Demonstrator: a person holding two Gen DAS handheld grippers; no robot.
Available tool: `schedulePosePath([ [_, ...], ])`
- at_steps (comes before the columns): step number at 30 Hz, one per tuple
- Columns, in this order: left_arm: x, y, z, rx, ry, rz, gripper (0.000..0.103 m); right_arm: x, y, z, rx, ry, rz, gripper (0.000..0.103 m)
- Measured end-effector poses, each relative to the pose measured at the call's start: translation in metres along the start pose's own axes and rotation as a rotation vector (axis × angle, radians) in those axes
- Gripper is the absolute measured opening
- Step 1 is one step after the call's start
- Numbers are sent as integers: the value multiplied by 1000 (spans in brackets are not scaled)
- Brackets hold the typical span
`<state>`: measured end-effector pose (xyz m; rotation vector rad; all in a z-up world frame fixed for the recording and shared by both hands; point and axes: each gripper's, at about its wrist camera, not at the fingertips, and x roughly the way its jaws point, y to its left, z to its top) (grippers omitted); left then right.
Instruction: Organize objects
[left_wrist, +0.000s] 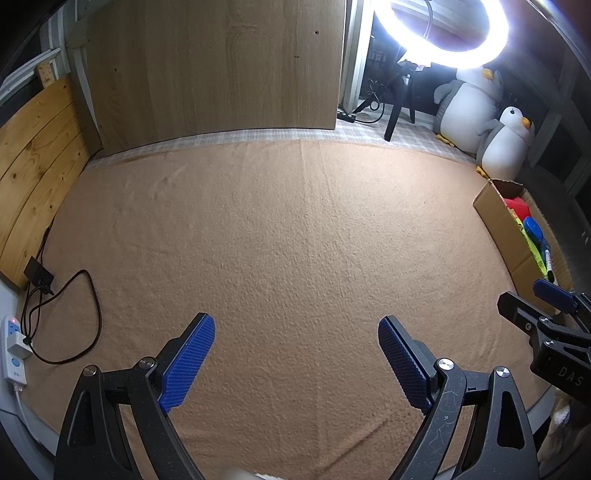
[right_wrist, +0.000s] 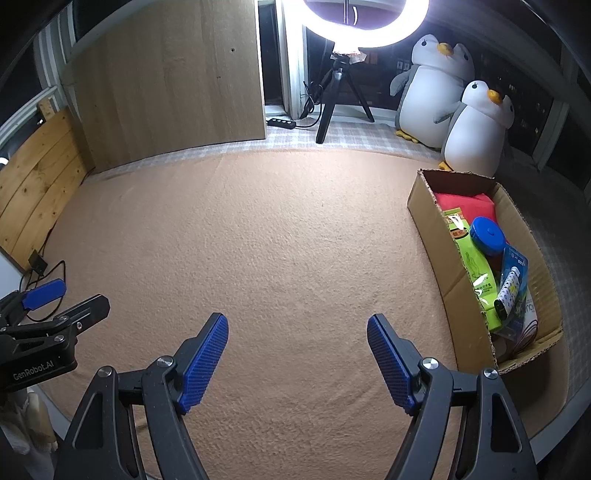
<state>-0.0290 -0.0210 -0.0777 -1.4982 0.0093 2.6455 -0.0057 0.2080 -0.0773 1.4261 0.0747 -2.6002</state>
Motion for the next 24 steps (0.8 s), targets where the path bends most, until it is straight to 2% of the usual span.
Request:
schedulePosePath([
  [24,29,-9,2,25,33,-3,93,23,-7,0,21,38,-8,74],
])
